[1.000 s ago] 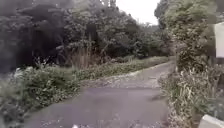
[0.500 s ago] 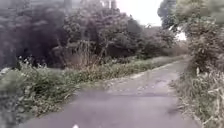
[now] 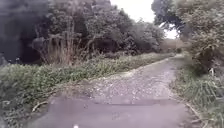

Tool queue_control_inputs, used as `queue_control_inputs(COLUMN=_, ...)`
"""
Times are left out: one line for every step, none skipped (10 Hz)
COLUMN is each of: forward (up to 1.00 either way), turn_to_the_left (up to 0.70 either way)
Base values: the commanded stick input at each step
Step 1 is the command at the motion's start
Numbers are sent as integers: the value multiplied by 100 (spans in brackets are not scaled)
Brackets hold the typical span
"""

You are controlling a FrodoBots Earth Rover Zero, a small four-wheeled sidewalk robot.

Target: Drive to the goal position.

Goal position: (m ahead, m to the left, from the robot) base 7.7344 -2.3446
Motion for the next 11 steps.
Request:
queue_control_inputs(forward=100, turn_to_the_left=-8)
queue_control_inputs(forward=100, turn_to_the_left=-6)
queue_control_inputs(forward=100, turn_to_the_left=-19)
queue_control_inputs(forward=100, turn_to_the_left=-19)
queue_control_inputs(forward=100, turn_to_the_left=-29)
queue_control_inputs(forward=100, turn_to_the_left=-36)
queue_control_inputs(forward=100, turn_to_the_left=-37)
queue_control_inputs(forward=100, turn_to_the_left=-12)
queue_control_inputs(forward=100, turn_to_the_left=0)
queue_control_inputs(forward=100, turn_to_the_left=0)
queue_control_inputs(forward=100, turn_to_the_left=0)
